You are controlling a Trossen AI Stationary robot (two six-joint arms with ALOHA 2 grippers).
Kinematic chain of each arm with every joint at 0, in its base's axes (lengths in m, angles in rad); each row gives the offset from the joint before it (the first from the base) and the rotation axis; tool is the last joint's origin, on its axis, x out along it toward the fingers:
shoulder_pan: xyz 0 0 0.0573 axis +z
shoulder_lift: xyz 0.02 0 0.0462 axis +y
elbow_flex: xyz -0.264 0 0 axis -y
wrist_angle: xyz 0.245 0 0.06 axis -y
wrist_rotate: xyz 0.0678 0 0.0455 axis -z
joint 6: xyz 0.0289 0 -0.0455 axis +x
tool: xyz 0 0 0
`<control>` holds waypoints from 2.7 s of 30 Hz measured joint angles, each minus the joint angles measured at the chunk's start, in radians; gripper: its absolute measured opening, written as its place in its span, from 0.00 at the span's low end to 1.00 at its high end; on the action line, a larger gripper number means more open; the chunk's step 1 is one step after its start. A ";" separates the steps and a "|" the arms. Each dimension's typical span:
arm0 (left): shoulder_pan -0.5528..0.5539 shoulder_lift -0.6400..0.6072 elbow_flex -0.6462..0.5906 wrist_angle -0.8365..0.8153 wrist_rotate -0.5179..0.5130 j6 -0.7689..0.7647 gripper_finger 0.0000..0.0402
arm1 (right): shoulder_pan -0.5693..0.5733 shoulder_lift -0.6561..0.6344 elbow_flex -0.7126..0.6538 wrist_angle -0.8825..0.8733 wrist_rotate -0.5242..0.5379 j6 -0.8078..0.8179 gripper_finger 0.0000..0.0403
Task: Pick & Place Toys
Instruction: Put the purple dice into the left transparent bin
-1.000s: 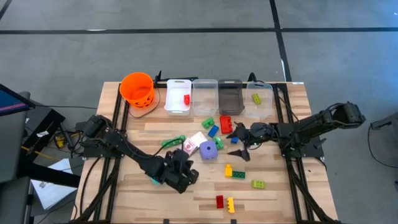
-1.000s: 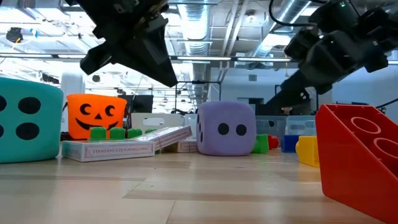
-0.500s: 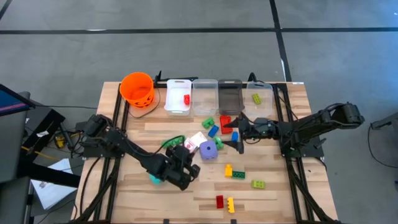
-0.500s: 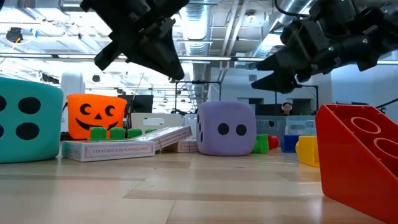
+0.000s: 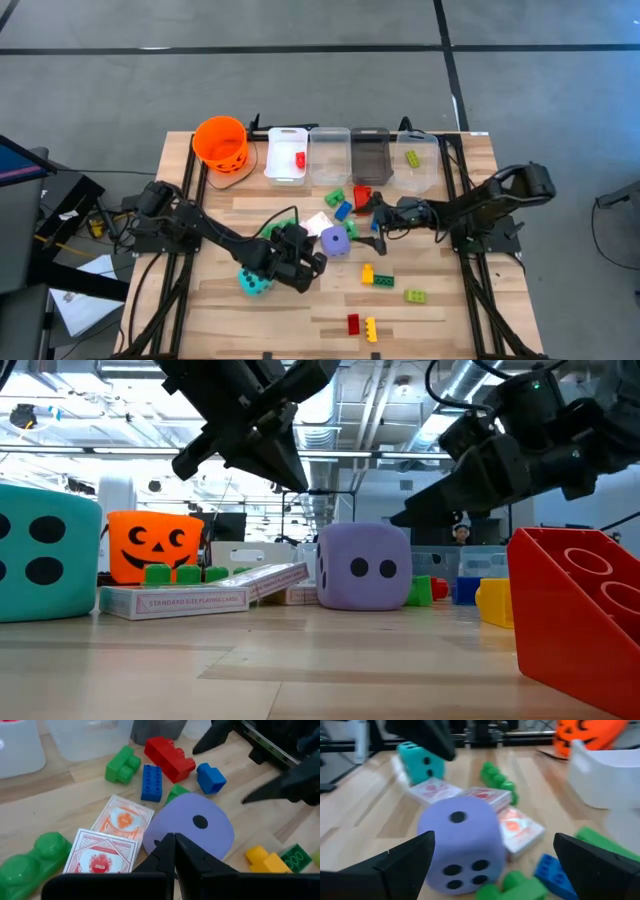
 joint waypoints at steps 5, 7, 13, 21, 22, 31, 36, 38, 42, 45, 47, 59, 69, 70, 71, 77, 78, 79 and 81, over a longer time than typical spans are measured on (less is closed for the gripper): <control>0.015 0.000 0.000 -0.001 0.029 0.000 0.00 | 0.012 0.066 0.000 0.057 -0.061 0.000 0.99; 0.018 0.000 0.000 0.000 0.034 0.000 0.00 | 0.016 0.080 0.001 0.070 -0.082 0.000 0.99; 0.020 0.000 0.000 0.000 0.034 0.000 0.00 | 0.016 0.118 0.002 0.075 -0.109 -0.022 0.99; 0.023 0.000 0.000 0.019 0.034 0.000 0.00 | 0.015 0.137 0.034 0.076 -0.110 -0.025 0.99; 0.023 0.000 0.000 0.024 0.034 0.000 0.00 | 0.015 0.137 0.039 0.075 -0.110 -0.028 0.99; 0.023 0.000 0.000 0.037 0.035 0.000 0.00 | 0.015 0.136 0.079 0.019 -0.107 -0.080 0.99; 0.023 0.000 0.000 0.047 0.035 0.000 0.00 | 0.015 0.136 0.088 -0.037 -0.105 -0.099 0.99; 0.023 0.000 0.000 0.048 0.035 0.000 0.00 | 0.015 0.136 0.089 -0.036 -0.105 -0.099 0.99; 0.023 0.000 0.000 0.062 0.035 0.000 0.00 | 0.015 0.136 0.089 -0.036 -0.103 -0.103 0.99; 0.023 0.000 0.000 0.068 0.035 0.000 0.00 | 0.015 0.136 0.089 -0.043 -0.103 -0.103 0.99; 0.023 0.000 0.000 0.069 0.035 0.000 0.00 | 0.015 0.136 0.089 -0.047 -0.103 -0.104 0.99; 0.023 0.000 0.000 0.086 0.035 0.000 0.00 | -0.001 0.136 0.089 -0.051 -0.100 -0.106 0.99; 0.023 0.000 0.000 0.086 0.036 0.000 0.00 | 0.002 0.136 0.090 -0.054 -0.124 -0.106 0.99; 0.023 0.000 0.000 0.086 0.036 0.000 0.00 | 0.002 0.136 0.090 -0.054 -0.134 -0.106 0.99; 0.023 0.000 0.000 0.086 0.036 0.000 0.00 | 0.002 0.136 0.092 -0.055 -0.144 -0.106 0.99; 0.026 0.000 0.000 0.087 0.117 0.001 0.00 | 0.002 0.136 0.127 -0.055 -0.152 -0.106 0.99; 0.026 0.000 0.000 0.087 0.142 0.006 0.00 | 0.002 0.136 0.134 -0.056 -0.152 -0.112 0.99; 0.027 0.000 0.000 0.089 0.164 0.023 0.00 | 0.002 0.136 0.141 -0.058 -0.152 -0.123 0.99; 0.027 0.000 0.000 0.092 0.172 0.049 0.00 | 0.002 0.136 0.156 -0.079 -0.152 -0.138 0.99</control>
